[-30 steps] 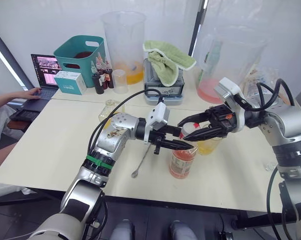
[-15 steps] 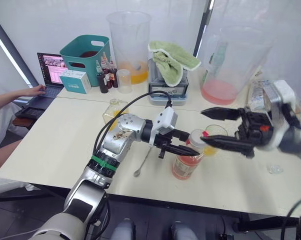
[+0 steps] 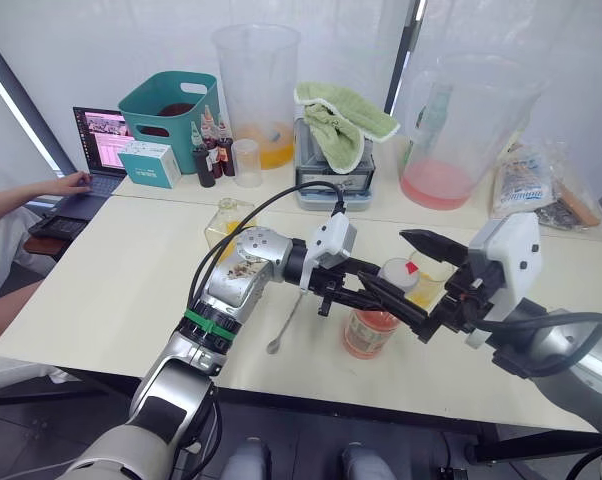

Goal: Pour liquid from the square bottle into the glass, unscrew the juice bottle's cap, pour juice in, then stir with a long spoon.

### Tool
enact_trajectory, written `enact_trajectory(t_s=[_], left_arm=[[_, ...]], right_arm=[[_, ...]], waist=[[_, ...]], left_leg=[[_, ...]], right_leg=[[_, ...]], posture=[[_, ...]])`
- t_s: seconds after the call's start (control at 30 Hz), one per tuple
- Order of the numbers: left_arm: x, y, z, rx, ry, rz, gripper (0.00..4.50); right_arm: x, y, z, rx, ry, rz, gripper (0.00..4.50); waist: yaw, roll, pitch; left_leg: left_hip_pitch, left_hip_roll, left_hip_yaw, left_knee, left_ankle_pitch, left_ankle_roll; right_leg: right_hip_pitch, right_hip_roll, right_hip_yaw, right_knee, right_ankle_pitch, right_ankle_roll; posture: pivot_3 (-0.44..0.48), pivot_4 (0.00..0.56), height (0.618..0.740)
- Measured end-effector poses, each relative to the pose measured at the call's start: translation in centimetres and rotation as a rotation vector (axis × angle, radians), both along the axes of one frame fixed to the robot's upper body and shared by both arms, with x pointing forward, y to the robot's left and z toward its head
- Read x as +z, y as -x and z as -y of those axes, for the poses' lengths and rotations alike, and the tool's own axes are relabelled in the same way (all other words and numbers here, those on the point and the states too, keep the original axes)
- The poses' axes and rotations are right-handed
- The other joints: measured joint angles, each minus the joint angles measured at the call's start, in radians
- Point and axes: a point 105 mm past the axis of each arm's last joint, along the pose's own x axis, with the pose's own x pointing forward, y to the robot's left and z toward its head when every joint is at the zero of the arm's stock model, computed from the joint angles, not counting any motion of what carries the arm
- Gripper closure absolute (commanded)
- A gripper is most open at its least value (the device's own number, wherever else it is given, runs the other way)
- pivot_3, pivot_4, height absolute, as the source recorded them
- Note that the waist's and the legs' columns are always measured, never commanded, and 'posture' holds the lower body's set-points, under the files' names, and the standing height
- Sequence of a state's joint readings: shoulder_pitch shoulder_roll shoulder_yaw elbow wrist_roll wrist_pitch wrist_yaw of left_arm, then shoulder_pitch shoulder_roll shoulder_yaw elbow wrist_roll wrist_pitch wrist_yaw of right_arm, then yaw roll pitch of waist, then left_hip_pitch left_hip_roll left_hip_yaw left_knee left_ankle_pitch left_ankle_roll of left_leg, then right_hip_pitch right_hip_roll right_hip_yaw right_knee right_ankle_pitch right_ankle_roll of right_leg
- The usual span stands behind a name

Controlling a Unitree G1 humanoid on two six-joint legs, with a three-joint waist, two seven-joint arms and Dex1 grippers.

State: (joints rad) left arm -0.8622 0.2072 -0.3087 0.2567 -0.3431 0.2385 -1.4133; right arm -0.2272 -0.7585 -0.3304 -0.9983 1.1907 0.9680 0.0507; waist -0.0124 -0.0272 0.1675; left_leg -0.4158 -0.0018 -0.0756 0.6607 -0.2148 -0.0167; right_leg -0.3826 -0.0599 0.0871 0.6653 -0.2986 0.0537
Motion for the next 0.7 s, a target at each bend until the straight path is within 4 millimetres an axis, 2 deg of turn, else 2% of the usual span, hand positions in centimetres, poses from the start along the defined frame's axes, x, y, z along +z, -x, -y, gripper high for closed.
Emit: enact_trajectory(t_s=[0.03, 0.07, 0.33, 0.53, 0.7], left_arm=[[-0.01, -0.02, 0.03, -0.002, 0.000, -0.001, 3.18], [-0.02, -0.06, 0.02, -0.002, 0.001, -0.003, 3.18], [-0.03, -0.11, -0.01, -0.009, 0.005, -0.003, 3.18], [-0.03, -0.12, -0.06, -0.008, 0.004, -0.002, 3.18], [-0.05, -0.20, -0.31, -0.001, 0.004, -0.004, 3.18]], right_arm=[[-0.25, -0.01, -0.01, -0.007, 0.005, -0.014, 0.03], [-0.34, -0.07, 0.06, -0.017, 0.008, -0.020, 0.27], [-0.11, -0.32, 0.47, -0.052, -0.006, -0.037, 2.78], [-0.11, -0.28, 0.34, -0.046, -0.011, -0.051, 2.80], [0.00, -0.80, 0.40, 0.078, 0.007, -0.081, 2.80]], waist=[[0.001, 0.000, 0.000], [0.001, 0.000, 0.000], [0.000, 0.000, 0.000], [0.000, 0.000, 0.000], [-0.002, 0.000, 0.000]], left_leg=[[0.000, 0.000, 0.000, 0.000, 0.000, 0.000], [0.000, 0.000, 0.000, 0.000, 0.000, 0.000], [0.000, 0.000, 0.000, 0.000, 0.000, 0.000], [0.000, 0.000, 0.000, 0.000, 0.000, 0.000], [0.000, 0.000, 0.000, 0.000, 0.000, 0.000]], right_leg=[[0.000, 0.000, 0.000, 0.000, 0.000, 0.000], [0.000, 0.000, 0.000, 0.000, 0.000, 0.000], [0.001, 0.000, 0.000, -0.001, 0.000, 0.000], [0.001, 0.000, 0.000, -0.001, 0.000, 0.000], [0.002, 0.001, 0.000, -0.002, 0.000, 0.000]], posture=[[0.000, 0.150, 0.740], [0.000, 0.150, 0.740], [0.000, 0.150, 0.740], [0.000, 0.150, 0.740], [0.000, 0.150, 0.740]])
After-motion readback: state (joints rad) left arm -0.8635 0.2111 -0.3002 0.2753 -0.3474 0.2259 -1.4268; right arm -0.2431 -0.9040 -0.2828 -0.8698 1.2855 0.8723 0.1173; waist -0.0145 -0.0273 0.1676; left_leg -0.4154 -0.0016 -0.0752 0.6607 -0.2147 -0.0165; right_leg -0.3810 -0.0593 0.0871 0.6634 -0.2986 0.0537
